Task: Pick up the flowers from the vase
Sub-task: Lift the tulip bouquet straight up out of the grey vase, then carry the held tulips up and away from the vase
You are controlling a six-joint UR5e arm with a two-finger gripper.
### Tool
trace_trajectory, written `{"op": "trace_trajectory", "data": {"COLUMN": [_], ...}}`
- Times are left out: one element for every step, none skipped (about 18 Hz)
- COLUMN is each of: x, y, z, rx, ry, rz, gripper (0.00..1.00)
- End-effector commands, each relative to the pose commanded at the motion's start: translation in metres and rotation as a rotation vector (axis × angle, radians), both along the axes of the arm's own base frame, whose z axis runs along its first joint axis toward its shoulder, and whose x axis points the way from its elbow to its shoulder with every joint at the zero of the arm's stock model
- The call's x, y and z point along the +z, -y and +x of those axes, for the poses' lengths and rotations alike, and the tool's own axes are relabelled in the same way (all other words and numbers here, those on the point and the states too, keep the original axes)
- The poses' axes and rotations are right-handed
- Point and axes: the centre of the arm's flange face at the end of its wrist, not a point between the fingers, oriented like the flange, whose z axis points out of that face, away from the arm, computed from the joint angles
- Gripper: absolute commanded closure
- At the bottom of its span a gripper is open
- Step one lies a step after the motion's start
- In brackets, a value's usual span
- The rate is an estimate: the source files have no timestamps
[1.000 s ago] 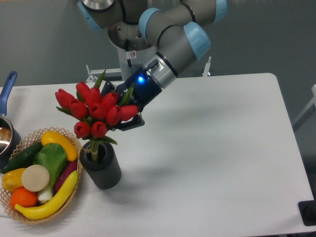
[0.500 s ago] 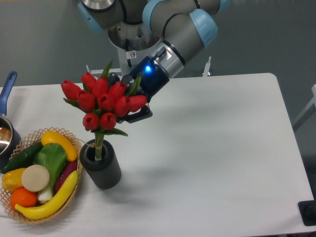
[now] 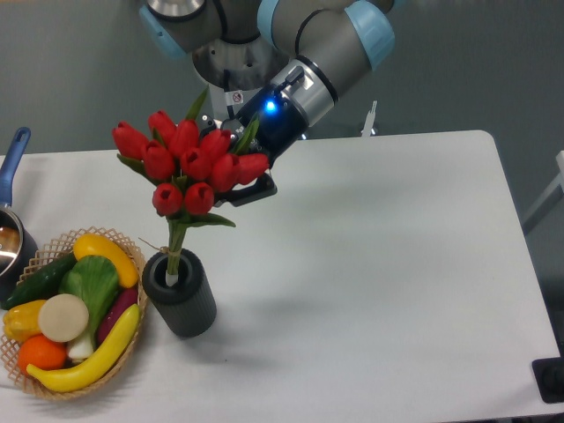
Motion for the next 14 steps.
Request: {"op": "trace_trajectory", "data": {"x": [0.003,0.004,0.006,0.009,0.011,0.012,0.013,0.015,0.017,0.02,0.024,0.028,0.03,0.031], "y": [0.001,0.003,0.004,0.005,0.006,0.01,0.012,0.013,0.014,0.017,0.019,0.019,0.021,0.027], "z": [0.001,0.0,-0.001,0.0,-0.001,-0.005,-0.008,-0.009,-0.01,-0.015,-0.018,-0.022,-0.028,-0.037], "rx": [0.007,0.015,0.019,0.021,0.023,0.032,0.038,0.042,0.047,0.061,0.067,0.071,0.082,0.101], "ry": [0.011,0.023,0.024,0.022,0.02,0.021,0.019,0.017,0.023,0.027,0.022,0.016,0.011,0.005], "rz": [-0.004,-0.011,-0.01,-0.008,-0.005,0.0,0.003,0.004,0.002,0.001,0.005,0.007,0.01,0.01], "gripper": [0.63,0.63,0.63,0.63,0.63,0.63,0.63,0.63,0.63,0.63,0.63,0.63,0.63,0.63]}}
